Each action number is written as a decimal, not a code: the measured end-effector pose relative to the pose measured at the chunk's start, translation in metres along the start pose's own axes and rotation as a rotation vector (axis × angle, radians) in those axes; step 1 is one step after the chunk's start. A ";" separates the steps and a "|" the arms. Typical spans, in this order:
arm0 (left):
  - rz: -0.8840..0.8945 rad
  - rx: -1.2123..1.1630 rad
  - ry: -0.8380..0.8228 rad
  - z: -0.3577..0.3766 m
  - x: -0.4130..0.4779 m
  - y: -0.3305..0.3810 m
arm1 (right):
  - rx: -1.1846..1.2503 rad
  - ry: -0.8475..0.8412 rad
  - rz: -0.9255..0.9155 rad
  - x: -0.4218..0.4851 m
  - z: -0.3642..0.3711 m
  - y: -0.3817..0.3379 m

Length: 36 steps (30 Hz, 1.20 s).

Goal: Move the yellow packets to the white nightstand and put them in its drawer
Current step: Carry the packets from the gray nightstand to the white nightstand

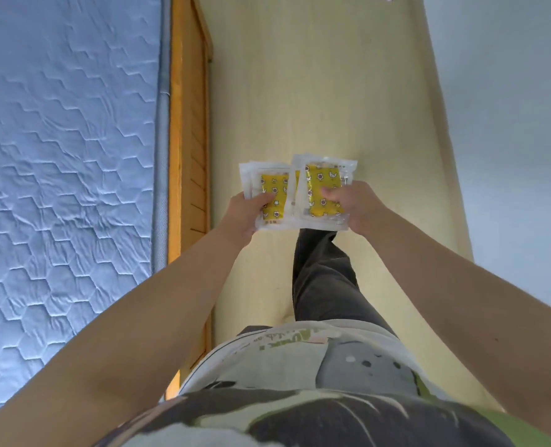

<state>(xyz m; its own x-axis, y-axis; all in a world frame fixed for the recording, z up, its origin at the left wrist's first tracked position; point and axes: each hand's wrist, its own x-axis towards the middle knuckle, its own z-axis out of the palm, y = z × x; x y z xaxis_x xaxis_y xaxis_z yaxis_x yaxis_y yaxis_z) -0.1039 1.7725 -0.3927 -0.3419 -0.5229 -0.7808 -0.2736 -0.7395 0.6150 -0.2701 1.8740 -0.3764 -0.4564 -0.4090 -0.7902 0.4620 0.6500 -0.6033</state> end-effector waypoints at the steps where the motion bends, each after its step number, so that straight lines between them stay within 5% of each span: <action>1: 0.007 -0.019 0.023 0.005 0.019 0.019 | -0.042 -0.008 -0.013 0.020 0.002 -0.022; 15: 0.014 -0.327 0.347 0.057 0.214 0.281 | -0.416 -0.225 -0.020 0.258 0.066 -0.345; 36: 0.050 -1.065 0.801 -0.095 0.414 0.545 | -1.152 -0.639 -0.298 0.419 0.437 -0.660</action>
<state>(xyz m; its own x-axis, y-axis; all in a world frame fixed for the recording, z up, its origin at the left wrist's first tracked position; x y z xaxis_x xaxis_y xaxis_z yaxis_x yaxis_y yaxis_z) -0.3086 1.1130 -0.3912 0.3891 -0.3905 -0.8343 0.6806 -0.4885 0.5460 -0.4342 0.9942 -0.3562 0.1498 -0.6467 -0.7479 -0.6310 0.5198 -0.5759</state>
